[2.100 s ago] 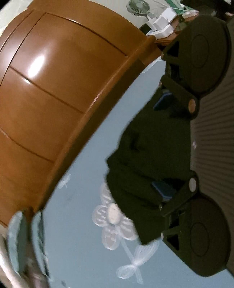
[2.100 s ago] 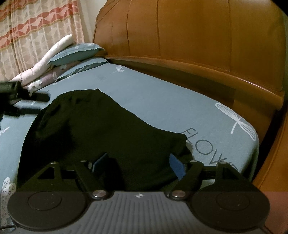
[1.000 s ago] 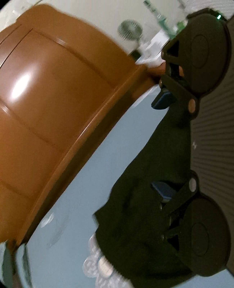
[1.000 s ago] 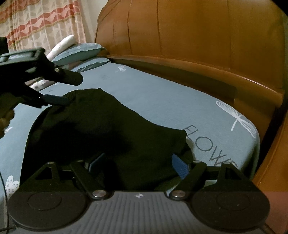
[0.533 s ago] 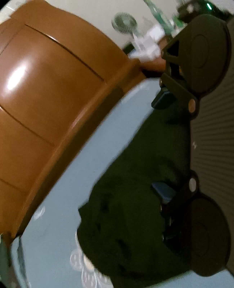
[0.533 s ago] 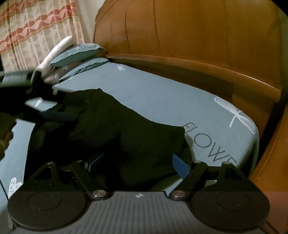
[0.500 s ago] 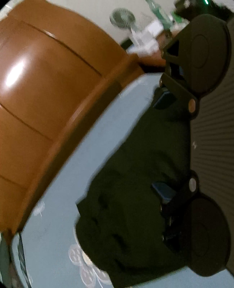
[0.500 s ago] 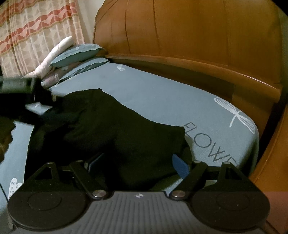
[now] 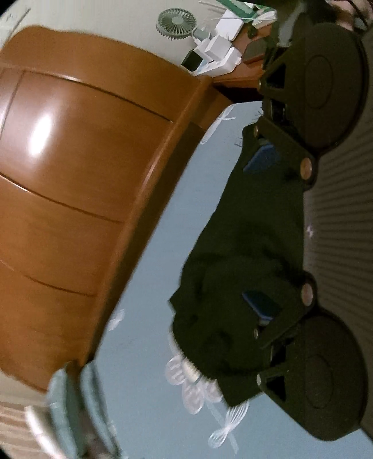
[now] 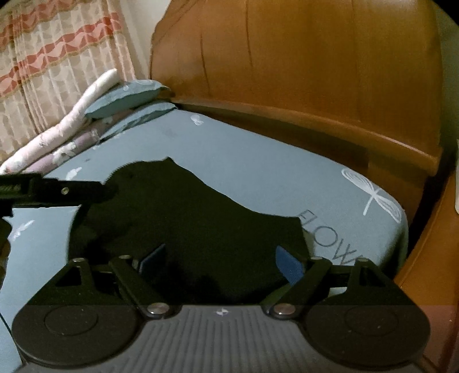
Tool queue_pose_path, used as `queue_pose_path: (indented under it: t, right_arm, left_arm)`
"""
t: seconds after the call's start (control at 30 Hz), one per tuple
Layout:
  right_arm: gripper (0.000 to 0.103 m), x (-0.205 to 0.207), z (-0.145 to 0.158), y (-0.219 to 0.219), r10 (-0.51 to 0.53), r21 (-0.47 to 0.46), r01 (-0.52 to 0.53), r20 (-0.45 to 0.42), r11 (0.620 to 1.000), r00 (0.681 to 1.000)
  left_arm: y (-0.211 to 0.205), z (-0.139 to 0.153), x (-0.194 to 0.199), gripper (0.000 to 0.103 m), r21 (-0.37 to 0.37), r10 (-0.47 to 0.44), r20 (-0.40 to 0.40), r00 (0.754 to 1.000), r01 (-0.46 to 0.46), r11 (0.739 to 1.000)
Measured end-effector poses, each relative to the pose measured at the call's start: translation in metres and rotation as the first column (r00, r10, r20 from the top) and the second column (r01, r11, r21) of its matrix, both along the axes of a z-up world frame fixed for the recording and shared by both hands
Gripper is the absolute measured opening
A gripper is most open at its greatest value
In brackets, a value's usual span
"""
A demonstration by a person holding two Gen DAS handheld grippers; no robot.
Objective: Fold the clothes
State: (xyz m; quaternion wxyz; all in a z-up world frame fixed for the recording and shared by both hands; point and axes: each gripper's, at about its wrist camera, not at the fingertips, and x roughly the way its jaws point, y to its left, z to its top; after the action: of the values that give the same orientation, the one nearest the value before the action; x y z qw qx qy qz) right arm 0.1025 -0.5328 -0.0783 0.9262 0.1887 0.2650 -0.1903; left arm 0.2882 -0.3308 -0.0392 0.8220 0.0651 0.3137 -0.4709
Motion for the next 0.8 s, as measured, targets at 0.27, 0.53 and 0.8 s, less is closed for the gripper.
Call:
queue_pose_path:
  t: [0.27,0.53,0.8]
  right_arm:
    - [0.102,-0.013,0.03,0.045,0.047,-0.018,-0.047,0.017,0.999,0.999]
    - [0.103,-0.024,0.034,0.097,0.112,-0.035,-0.113,-0.025,0.993,0.993]
    - [0.103,-0.039,0.038,0.147,0.16,-0.087,-0.165,-0.065,0.982,0.985]
  left_arm:
    - [0.059,0.032,-0.052,0.102,-0.079,0.102,0.153,0.983,-0.091,0.993]
    - [0.106,0.027,-0.082,0.102,-0.044,0.183,0.224,0.957,-0.177,0.983]
    - [0.15,0.025,-0.107,0.102,-0.094,0.234,0.179,0.956,-0.22,0.971]
